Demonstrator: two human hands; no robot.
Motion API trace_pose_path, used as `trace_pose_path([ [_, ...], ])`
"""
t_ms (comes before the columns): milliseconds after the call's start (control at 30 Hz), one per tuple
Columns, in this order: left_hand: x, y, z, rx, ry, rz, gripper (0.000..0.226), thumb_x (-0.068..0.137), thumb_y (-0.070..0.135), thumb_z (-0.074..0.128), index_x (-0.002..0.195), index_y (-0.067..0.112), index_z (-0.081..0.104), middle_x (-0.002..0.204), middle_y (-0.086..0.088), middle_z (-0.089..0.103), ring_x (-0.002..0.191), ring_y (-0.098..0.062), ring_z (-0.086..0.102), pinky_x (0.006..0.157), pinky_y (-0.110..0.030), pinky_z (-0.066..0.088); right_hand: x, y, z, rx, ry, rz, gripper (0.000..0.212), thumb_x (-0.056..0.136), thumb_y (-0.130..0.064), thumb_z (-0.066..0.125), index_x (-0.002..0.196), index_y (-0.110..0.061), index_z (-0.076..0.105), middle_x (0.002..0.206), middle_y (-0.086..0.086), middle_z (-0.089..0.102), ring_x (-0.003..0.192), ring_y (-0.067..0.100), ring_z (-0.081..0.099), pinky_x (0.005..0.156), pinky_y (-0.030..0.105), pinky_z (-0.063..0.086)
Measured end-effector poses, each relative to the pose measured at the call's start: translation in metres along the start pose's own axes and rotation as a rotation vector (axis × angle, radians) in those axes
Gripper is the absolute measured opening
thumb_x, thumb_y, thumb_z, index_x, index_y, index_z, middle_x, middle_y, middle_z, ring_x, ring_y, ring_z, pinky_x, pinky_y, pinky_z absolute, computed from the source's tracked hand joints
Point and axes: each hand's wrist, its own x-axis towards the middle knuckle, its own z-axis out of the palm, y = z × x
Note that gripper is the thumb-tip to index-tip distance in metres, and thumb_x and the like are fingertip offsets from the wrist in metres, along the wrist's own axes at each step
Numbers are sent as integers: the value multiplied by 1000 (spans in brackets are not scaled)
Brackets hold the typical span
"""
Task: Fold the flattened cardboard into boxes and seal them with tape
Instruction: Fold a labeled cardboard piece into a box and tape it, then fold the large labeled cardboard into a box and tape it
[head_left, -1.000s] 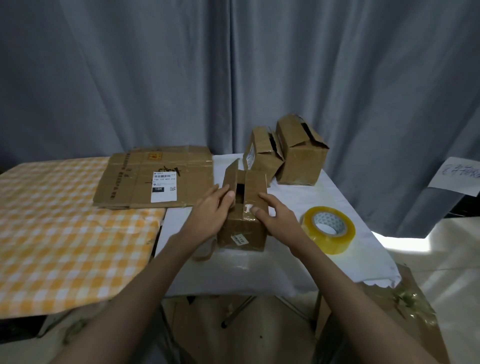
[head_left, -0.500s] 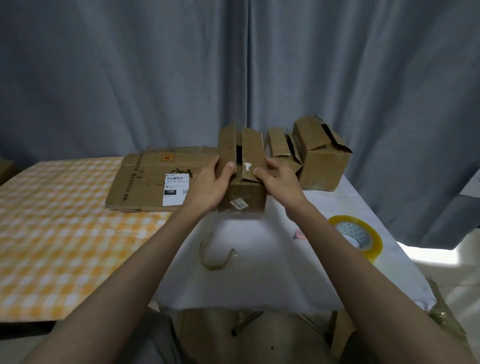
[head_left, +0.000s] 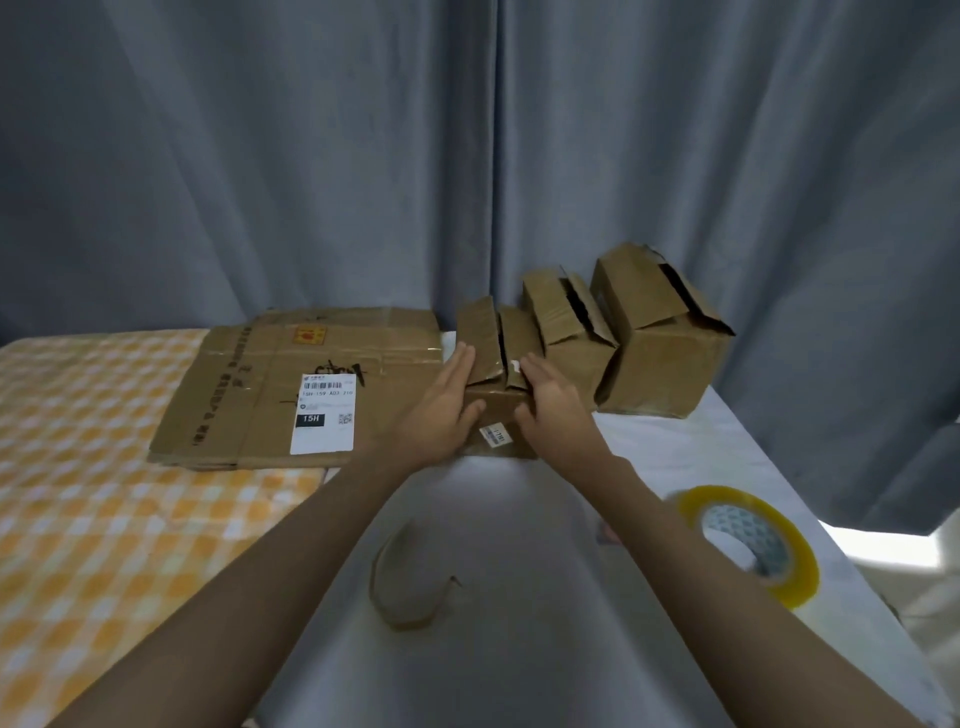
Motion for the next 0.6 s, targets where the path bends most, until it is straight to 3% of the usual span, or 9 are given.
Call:
trace_pose_path([
  [200, 46, 2, -3, 202, -6, -87, 73, 101, 30, 50, 159, 14, 8, 166, -2, 6, 153, -24, 7, 123, -40, 14, 38, 11, 5, -170, 10, -12, 59, 92, 1, 51, 149, -8, 38, 155, 12, 38, 140, 28, 41, 113, 39, 37],
  [300, 49, 7, -15, 231, -23, -131, 76, 99, 34, 54, 158, 14, 11, 165, -5, 13, 150, -25, 17, 122, -39, 19, 42, 4, -2, -144, 18, 23, 58, 90, -6, 55, 146, -9, 41, 146, 13, 47, 132, 31, 47, 107, 41, 42],
  [400, 25, 7, -31, 249, -2, -125, 70, 99, 36, 55, 156, 15, 20, 161, -7, 25, 145, -28, 29, 116, -39, 27, 26, -5, -8, -99, 161, 39, 50, 91, -10, 55, 140, -10, 45, 139, 11, 48, 123, 28, 50, 97, 41, 46],
  [533, -19, -26, -57, 367, -43, -177, 58, 97, 39, 53, 146, 14, 38, 150, -10, 41, 131, -32, 45, 103, -41, 41, -6, -15, -5, -18, 400, -37, 20, 87, -6, 52, 105, -10, 54, 109, 7, 53, 99, 21, 50, 78, 33, 44],
  [600, -41, -47, -68, 367, -59, -248, 53, 94, 40, 57, 137, 10, 48, 143, -13, 47, 124, -33, 50, 100, -44, 45, -19, -23, 4, 9, 340, -42, 6, 89, -7, 51, 89, -11, 55, 90, 3, 57, 83, 19, 53, 67, 31, 43],
])
